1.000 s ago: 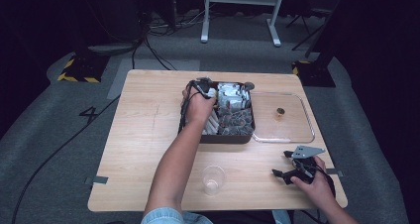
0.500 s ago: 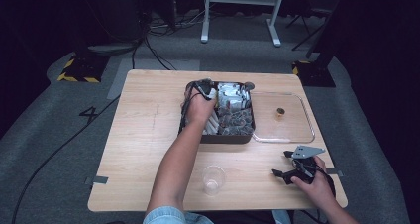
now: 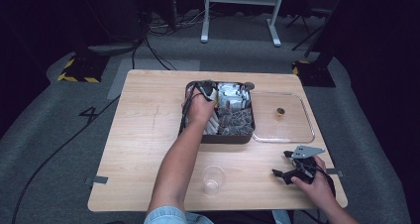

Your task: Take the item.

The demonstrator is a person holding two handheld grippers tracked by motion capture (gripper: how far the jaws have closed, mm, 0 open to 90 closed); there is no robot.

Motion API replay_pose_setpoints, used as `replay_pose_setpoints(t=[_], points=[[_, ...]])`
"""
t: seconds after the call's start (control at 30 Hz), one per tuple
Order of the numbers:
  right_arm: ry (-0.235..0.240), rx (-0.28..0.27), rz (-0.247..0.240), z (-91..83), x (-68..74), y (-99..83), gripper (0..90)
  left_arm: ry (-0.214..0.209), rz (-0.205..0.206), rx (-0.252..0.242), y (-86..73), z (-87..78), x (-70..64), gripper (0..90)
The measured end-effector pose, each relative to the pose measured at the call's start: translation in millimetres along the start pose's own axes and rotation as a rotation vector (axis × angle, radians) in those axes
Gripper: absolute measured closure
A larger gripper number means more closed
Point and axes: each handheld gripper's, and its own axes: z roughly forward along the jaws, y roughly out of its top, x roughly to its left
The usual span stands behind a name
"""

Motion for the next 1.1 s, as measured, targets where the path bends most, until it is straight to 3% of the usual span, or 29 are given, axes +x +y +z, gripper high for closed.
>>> replay_pose_setpoints(t=[0.2,0.43,0.77,0.97,1.1], points=[[0.0,0.001,0.0,0.0,0.0,0.1,7.9,0.0,0.015,-0.005,1.8,-5.5,0.5,90.0],[0.0,0.0,0.0,0.0,0.0,0.1,7.9,0.009,0.005,-0.028,5.0,-12.5,1.3,90.0],[0.001,0.001,0.001,-0.1,0.1,0.1,7.9,0.015,0.007,-0.074,14.3,-32.7,5.4,90.0],[0.001,0.001,0.002,-0.1,0.1,0.1,7.9,0.001,0.022,-0.108,16.2,-47.0,8.3,90.0],[0.002,0.001,0.0,-0.1,0.0,0.1,7.9,-0.039,0.047,-0.142,17.3,-63.2,11.2,90.0]])
